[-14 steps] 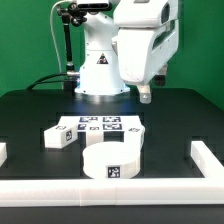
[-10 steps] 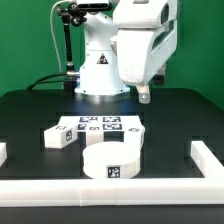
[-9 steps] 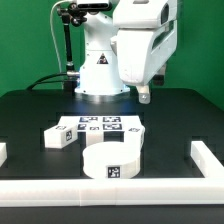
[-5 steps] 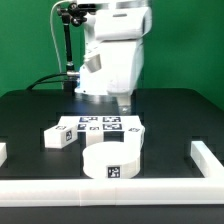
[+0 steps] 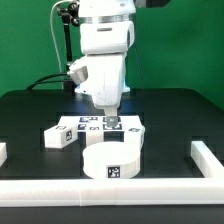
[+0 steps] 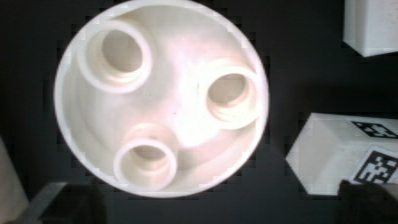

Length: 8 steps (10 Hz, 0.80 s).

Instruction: Assemble stool

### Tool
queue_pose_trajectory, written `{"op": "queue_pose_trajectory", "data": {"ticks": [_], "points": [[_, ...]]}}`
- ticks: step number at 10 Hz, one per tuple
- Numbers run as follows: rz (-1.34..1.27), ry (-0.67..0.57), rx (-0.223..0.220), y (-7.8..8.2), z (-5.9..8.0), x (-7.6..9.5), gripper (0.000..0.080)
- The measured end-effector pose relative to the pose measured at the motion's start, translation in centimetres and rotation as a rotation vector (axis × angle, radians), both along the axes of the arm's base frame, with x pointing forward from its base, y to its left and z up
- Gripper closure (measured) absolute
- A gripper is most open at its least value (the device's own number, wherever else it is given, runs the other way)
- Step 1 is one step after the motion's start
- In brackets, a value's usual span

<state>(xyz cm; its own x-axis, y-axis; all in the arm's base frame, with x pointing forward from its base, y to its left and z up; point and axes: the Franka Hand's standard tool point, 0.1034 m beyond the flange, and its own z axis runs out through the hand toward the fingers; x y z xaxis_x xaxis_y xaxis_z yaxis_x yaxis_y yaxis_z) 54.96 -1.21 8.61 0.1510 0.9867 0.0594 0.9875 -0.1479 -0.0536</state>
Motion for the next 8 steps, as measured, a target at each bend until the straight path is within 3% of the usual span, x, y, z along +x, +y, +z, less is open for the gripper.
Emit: {"op": "queue_pose_trajectory", "data": {"ticks": [2,5,8], "points": [[0.119,-0.062,0.0,-1.6,-2.3,-0.2,0.015],[0.12,-0.056,0.001,-1.9,-4.1,-0.9,0.015],[0.111,-0.053,-0.004,-1.2,-4.2,-0.8,0.015]]}}
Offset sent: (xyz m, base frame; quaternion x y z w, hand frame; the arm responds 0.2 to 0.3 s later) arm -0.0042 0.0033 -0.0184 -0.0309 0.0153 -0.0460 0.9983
